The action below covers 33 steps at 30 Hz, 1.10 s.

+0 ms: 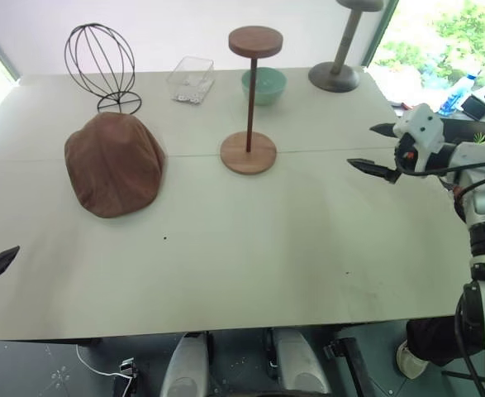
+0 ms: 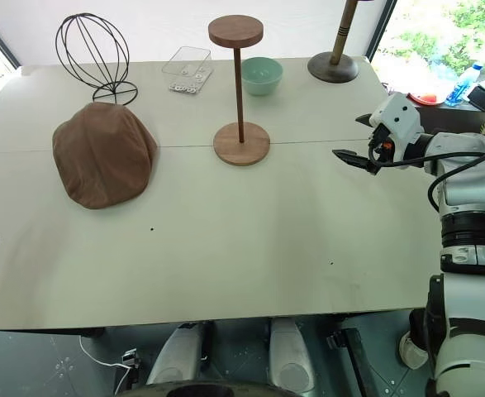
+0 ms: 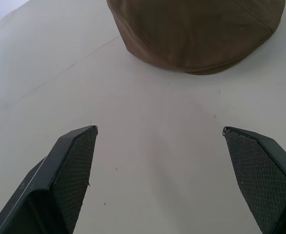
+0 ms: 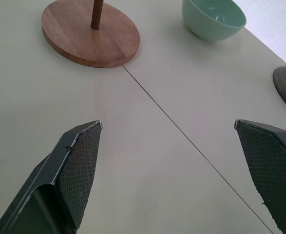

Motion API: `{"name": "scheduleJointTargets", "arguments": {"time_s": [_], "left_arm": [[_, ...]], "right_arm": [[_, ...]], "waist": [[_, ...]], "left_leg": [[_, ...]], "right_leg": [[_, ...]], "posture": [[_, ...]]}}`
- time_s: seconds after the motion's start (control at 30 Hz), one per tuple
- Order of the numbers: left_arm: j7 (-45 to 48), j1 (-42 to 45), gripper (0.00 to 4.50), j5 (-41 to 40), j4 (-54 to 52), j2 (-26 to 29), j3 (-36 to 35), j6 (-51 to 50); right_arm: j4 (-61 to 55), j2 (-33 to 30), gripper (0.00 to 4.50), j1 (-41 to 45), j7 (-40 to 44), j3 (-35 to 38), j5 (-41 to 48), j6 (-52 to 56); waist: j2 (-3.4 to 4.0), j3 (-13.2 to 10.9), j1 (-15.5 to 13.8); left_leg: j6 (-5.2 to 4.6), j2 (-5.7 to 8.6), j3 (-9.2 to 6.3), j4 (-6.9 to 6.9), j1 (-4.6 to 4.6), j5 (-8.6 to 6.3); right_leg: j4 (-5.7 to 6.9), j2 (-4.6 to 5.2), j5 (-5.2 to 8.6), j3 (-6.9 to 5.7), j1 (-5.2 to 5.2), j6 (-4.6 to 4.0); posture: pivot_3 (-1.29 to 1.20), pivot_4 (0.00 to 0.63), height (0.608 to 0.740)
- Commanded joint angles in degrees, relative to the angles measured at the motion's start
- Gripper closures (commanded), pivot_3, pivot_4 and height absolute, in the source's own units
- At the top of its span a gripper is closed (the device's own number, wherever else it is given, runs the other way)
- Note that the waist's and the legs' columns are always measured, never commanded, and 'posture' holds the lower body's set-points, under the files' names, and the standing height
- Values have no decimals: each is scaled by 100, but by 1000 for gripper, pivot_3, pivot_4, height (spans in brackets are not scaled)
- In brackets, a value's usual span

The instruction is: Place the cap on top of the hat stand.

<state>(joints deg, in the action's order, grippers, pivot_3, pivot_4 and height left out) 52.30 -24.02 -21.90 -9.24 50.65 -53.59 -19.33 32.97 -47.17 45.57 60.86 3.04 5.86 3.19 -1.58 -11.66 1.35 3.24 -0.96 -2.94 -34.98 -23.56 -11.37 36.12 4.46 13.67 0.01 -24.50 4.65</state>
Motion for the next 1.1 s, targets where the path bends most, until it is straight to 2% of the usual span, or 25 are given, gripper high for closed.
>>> {"name": "scheduleJointTargets", "arguments": {"time_s": [0.03, 0.57, 0.7, 0.9, 1.0, 1.1], "left_arm": [[22, 31, 180, -20, -159, 97, -55, -3], [102, 278, 180, -167, -173, 257, 3, -327], [207, 419, 180, -149, -380, 327, 126, -223], [286, 784, 180, 138, -823, 620, 825, 134], [206, 969, 180, 715, -891, 796, 1595, 682], [-157, 1324, 180, 1367, -721, 852, 2381, 1059]], "right_arm": [[-98, -101, 0, 165, -29, 169, 112, -68], [-99, -61, 0, 186, 10, 96, 117, 94], [-400, -123, 0, 248, 183, 15, 123, 117], [-2281, -383, 0, 172, 1094, -77, 762, 869], [-3428, -606, 0, 71, 1580, -154, 1270, 1441], [-4203, -735, 0, 91, 1716, -209, 1570, 1873]], "waist": [[0, 0, 1], [1, 0, -2], [0, 0, -2], [21, -13, -17], [26, -15, -25], [25, -15, -36]], "left_leg": [[0, 0, 0, 0, 0, 0], [0, 0, 1, -2, 1, 0], [-1, 0, 1, -2, 1, 0], [-1, -1, 0, -2, 4, 0], [-1, -1, 0, -1, 4, 0], [-1, -1, 0, -2, 5, 0]], "right_leg": [[0, 0, 0, 0, 0, 0], [5, -1, -1, 0, 1, 1], [5, -1, -1, 0, 1, 1], [11, -5, -2, 1, 1, 2], [11, -5, -1, 1, 2, 2], [11, -4, -1, 1, 3, 2]], "posture": [[0, 150, 740], [0, 150, 740], [0, 150, 740], [0, 150, 740], [0, 150, 740], [0, 150, 740]]}}
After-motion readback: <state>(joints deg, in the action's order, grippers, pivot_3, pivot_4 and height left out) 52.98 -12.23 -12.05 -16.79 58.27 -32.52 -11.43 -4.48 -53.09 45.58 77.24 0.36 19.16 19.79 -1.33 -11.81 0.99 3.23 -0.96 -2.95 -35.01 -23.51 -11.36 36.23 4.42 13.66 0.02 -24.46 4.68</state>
